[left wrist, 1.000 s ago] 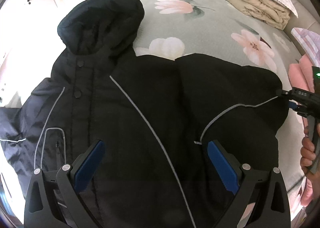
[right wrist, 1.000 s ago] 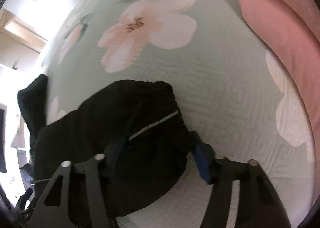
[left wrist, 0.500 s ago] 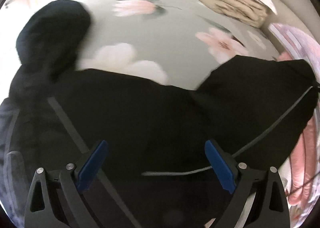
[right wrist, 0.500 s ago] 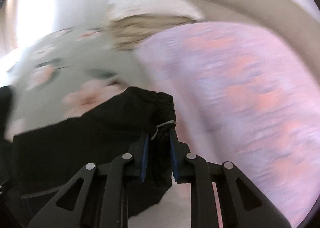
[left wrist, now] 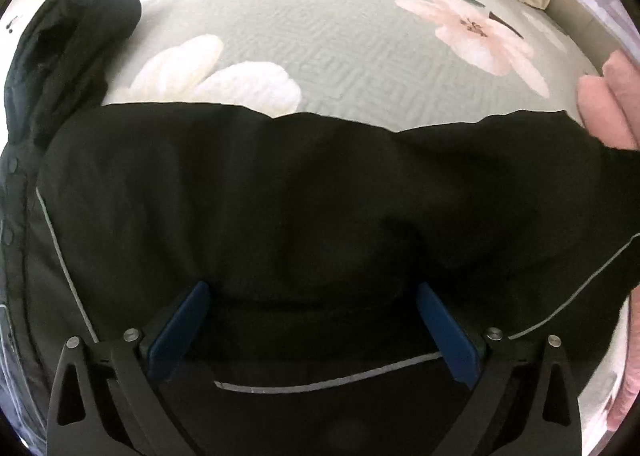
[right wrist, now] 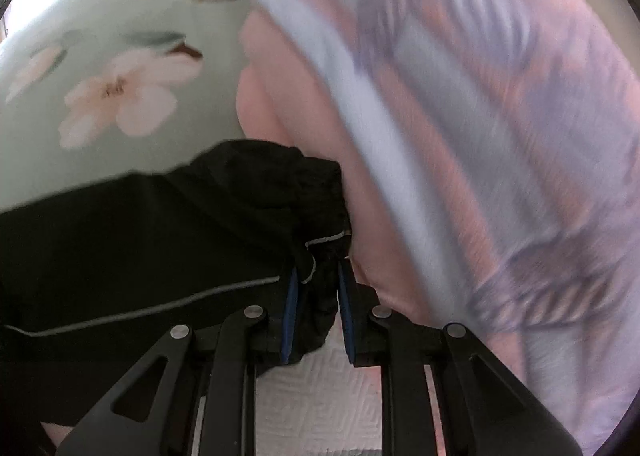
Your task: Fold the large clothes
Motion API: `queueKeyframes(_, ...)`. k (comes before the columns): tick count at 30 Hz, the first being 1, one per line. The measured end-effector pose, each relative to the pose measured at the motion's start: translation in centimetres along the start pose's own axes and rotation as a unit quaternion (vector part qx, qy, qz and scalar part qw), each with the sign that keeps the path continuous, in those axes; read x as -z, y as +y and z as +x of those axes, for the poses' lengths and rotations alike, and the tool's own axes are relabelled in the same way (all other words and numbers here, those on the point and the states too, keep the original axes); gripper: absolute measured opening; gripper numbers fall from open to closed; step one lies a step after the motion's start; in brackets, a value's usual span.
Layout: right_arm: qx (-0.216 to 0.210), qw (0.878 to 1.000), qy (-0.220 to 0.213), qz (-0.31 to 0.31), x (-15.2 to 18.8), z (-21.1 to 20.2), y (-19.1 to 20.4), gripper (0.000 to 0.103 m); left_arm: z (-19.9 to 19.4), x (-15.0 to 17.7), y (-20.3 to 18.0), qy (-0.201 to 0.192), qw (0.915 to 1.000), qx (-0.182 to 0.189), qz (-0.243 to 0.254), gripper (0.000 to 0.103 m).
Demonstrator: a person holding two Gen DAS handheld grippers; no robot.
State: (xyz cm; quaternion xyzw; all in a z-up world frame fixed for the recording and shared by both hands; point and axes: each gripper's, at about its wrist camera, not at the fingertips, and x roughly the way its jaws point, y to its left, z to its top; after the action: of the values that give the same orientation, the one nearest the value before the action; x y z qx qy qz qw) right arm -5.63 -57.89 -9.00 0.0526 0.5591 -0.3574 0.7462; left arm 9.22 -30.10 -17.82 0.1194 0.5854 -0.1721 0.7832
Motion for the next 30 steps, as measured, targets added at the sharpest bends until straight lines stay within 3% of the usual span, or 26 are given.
queueKeyframes(3, -0.024, 1.0, 0.001, 0.008, 0.1, -0.3, -0.6, 0.021, -2.2, -0.4, 0.6, -0.013, 0.9987, 0.047, -0.016, 0.082)
queueKeyframes(7, -0.037, 0.999, -0.016, 0.012, 0.9, -3.0, -1.9, 0.021, -5.4, -1.4, 0.0, -0.052, 0.9912, 0.121, -0.019, 0.082)
queueKeyframes(10, -0.035, 0.999, -0.036, 0.013, 1.2, -5.7, -3.2, 0.021, -5.2, -2.4, -2.3, -0.041, 0.9808, 0.19, 0.012, 0.077)
queueKeyframes(13, -0.032, 0.998, -0.057, 0.014, 1.4, -7.9, -3.9, 0.021, -1.9, -3.8, -5.7, -0.016, 0.9798, 0.195, 0.039, 0.07)
queueKeyframes(15, -0.03, 0.997, -0.065, 0.013, 1.3, -8.6, -3.9, 0.021, 1.3, -4.1, -7.1, 0.01, 0.984, 0.174, 0.038, 0.069)
queueKeyframes(17, -0.029, 0.997, -0.067, 0.008, 1.5, -8.8, -4.1, 0.021, 1.4, -4.4, -8.1, -0.005, 0.9863, 0.156, 0.052, 0.073)
queueKeyframes(20, -0.028, 0.998, -0.057, 0.01, 1.5, -8.4, -4.5, 0.021, 0.5, -4.2, -8.6, -0.006, 0.9878, 0.137, 0.073, 0.071)
queueKeyframes(25, -0.069, 0.997, -0.042, 0.018, 1.7, -8.4, -3.3, 0.021, -4.8, -2.3, -2.7, -0.033, 0.981, 0.19, 0.024, 0.068)
queueKeyframes(30, -0.125, 0.99, -0.068, -0.004, 2.1, -12.5, 1.3, 0.022, -9.5, 2.3, 6.0, -0.056, 0.9853, 0.159, -0.028, 0.068)
